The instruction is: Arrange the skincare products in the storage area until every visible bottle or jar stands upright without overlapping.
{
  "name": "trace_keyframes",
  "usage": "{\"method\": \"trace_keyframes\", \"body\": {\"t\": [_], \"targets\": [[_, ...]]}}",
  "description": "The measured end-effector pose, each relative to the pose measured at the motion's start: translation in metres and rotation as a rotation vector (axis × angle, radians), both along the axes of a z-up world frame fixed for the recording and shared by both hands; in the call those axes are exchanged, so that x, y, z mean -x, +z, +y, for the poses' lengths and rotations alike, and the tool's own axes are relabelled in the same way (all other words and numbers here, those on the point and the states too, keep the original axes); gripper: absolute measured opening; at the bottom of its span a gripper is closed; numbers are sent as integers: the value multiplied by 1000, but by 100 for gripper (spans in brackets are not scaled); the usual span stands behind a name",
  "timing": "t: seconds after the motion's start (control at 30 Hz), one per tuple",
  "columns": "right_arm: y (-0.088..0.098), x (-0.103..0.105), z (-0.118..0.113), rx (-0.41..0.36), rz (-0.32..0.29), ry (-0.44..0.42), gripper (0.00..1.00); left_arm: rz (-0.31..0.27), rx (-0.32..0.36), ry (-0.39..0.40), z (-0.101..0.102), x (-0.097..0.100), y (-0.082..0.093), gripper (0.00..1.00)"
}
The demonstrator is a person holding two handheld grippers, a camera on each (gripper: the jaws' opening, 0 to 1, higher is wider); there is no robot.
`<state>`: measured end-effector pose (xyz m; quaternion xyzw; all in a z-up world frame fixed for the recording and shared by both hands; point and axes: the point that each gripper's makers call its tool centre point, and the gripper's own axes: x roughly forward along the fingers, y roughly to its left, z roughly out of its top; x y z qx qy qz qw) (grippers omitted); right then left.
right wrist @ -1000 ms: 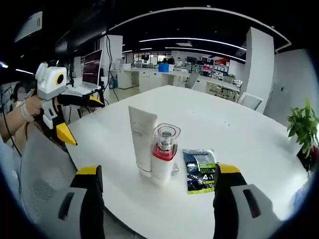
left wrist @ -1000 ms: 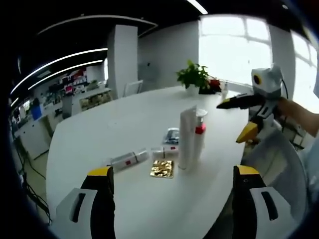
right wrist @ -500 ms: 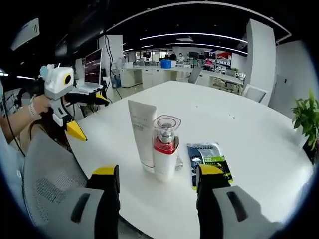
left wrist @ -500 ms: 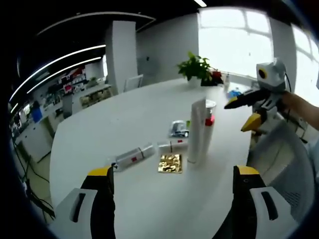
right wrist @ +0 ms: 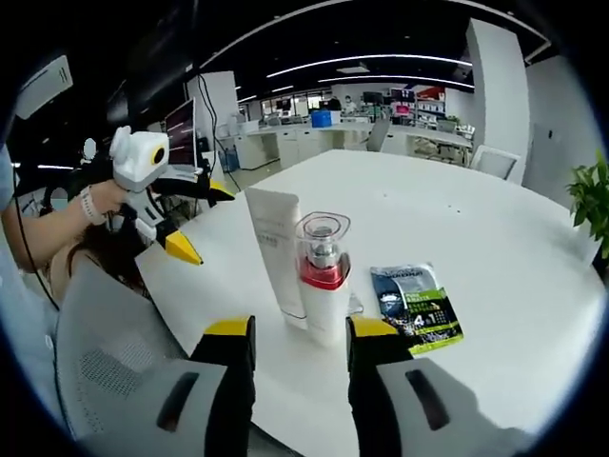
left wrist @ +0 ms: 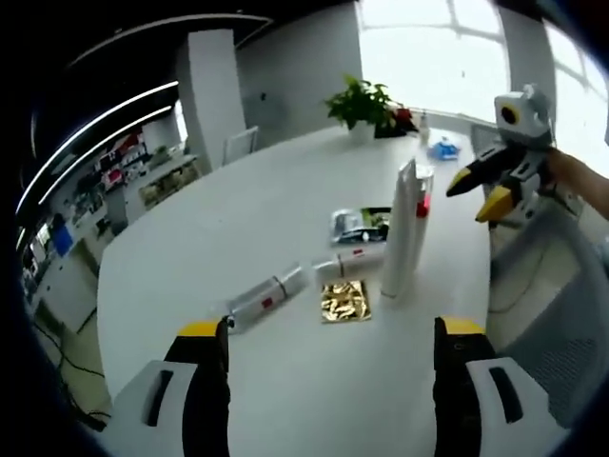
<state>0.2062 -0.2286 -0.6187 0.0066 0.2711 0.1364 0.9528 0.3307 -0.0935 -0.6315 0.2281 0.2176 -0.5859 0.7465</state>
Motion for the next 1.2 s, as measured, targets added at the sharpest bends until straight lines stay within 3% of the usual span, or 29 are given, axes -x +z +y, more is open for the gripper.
{"method": "trace_keyframes", "body": {"t": [0.1,0.23,0.4,0.53,0.9,1.03,1.2], "targets": [[-3,1,-1,3,12,0,37,-31,-51,-43,-3,-8,-6,76],[-6,2,-3,-5,13,-11,37,-23,-80,-49,-10,-19,-14,72],[-8,5,-2,-26,27,-29,36,-38,-131,-112,-22,-31,-23,68],[-9,5,-3,-21,23,-37,35,-26,-143,-139,-30,-36,-25,59],[-13,2,-2,-35,31,-38,36,-77,-224,-222,-54,-55,-39,57],[-14,2,-5,-36,33,-41,36,-58,-242,-231,-65,-59,-41,58],[-18,2,-6,-38,45,-40,36,-55,-297,-283,-74,-69,-52,53]]}}
